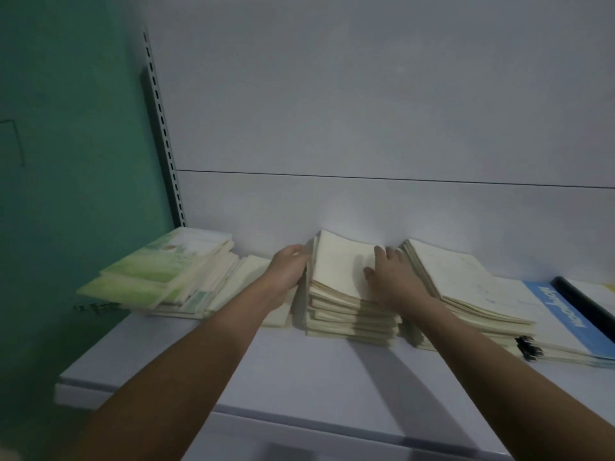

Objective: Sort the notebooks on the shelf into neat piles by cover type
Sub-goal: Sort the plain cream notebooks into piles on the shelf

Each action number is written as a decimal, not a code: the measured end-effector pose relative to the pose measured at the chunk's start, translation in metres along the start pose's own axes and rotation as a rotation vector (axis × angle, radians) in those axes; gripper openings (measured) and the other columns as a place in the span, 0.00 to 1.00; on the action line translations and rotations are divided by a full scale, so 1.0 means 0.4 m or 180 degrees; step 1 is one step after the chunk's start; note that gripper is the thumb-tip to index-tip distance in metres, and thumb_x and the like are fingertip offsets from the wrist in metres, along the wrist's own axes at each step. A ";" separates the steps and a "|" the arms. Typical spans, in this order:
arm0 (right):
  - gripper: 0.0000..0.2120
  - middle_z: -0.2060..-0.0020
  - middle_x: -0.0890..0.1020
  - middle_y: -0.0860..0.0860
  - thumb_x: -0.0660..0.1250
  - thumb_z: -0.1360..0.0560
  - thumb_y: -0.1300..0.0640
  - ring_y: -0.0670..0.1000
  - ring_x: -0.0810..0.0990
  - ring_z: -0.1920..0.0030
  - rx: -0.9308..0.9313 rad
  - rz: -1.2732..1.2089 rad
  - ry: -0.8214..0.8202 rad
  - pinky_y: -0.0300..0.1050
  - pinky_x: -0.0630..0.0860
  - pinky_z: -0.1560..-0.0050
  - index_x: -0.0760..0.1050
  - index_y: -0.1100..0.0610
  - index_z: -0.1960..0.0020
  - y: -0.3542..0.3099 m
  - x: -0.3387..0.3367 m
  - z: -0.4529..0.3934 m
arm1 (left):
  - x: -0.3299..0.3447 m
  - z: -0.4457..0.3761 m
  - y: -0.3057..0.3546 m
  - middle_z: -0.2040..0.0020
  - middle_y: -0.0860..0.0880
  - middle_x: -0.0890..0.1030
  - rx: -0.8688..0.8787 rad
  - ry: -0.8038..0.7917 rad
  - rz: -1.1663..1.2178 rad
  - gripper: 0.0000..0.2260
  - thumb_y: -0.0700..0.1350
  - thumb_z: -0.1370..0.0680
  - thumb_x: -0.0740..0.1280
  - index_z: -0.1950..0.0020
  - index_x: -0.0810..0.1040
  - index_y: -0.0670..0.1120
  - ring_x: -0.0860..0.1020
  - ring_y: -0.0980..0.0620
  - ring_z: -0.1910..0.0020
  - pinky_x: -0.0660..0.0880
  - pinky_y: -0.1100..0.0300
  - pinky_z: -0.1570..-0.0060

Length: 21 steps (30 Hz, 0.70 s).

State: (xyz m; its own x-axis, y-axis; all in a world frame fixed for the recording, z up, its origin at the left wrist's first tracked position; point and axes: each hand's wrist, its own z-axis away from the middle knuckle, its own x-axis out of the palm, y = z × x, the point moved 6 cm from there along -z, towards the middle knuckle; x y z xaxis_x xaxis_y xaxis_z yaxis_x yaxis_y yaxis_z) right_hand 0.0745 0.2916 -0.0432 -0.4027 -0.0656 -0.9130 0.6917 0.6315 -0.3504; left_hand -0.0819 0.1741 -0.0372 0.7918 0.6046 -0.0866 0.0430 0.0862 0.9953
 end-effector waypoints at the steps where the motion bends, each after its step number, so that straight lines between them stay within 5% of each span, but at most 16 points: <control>1: 0.23 0.30 0.66 0.61 0.53 0.18 0.53 0.60 0.62 0.29 -0.0249 0.0056 0.0377 0.54 0.63 0.32 0.59 0.63 0.27 -0.035 -0.025 0.009 | -0.038 -0.001 -0.004 0.46 0.47 0.78 0.0080 0.0109 -0.0117 0.13 0.43 0.19 0.62 0.34 0.72 0.49 0.76 0.52 0.49 0.75 0.59 0.49; 4: 0.18 0.33 0.72 0.58 0.57 0.19 0.57 0.58 0.67 0.32 -0.0994 -0.0377 0.1204 0.50 0.65 0.34 0.68 0.62 0.31 -0.179 -0.069 0.061 | -0.157 0.033 -0.032 0.42 0.48 0.79 0.0573 0.0501 -0.0631 0.12 0.41 0.20 0.62 0.37 0.76 0.49 0.76 0.52 0.46 0.74 0.54 0.41; 9: 0.12 0.47 0.80 0.53 0.59 0.23 0.62 0.52 0.75 0.46 -0.1931 -0.1091 0.1453 0.43 0.73 0.49 0.77 0.60 0.43 -0.417 0.016 0.188 | -0.303 0.159 -0.119 0.52 0.44 0.80 0.1242 0.0875 -0.0699 0.16 0.23 0.25 0.57 0.51 0.78 0.39 0.77 0.60 0.57 0.73 0.70 0.54; 12: 0.15 0.39 0.77 0.54 0.61 0.22 0.56 0.55 0.74 0.40 -0.1791 -0.0625 0.0853 0.53 0.75 0.45 0.74 0.59 0.37 -0.474 0.166 0.164 | -0.371 0.179 -0.159 0.58 0.43 0.79 0.1189 0.0875 -0.0671 0.14 0.22 0.26 0.57 0.53 0.79 0.34 0.77 0.64 0.62 0.73 0.72 0.56; 15: 0.30 0.26 0.64 0.55 0.56 0.21 0.40 0.57 0.62 0.27 -0.1250 0.0027 0.0085 0.57 0.62 0.30 0.63 0.57 0.26 -0.468 0.298 0.101 | -0.417 0.168 -0.193 0.62 0.46 0.81 0.1053 0.0955 -0.0850 0.15 0.24 0.25 0.58 0.58 0.79 0.39 0.78 0.58 0.62 0.73 0.70 0.58; 21: 0.34 0.37 0.74 0.51 0.46 0.25 0.31 0.55 0.71 0.37 -0.1193 0.0618 0.0393 0.55 0.67 0.39 0.69 0.54 0.34 -0.456 0.373 0.076 | -0.453 0.142 -0.232 0.64 0.48 0.83 0.0695 0.1155 -0.0562 0.17 0.28 0.25 0.57 0.63 0.82 0.41 0.77 0.59 0.70 0.75 0.65 0.66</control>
State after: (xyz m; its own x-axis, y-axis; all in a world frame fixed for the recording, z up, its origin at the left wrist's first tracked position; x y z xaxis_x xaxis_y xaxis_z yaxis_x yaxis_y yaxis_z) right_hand -0.0936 0.1433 -0.1218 -0.3710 0.1604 -0.9147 0.5055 0.8611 -0.0540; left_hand -0.1948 0.0113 -0.1117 0.4980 0.8372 -0.2261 0.3162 0.0675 0.9463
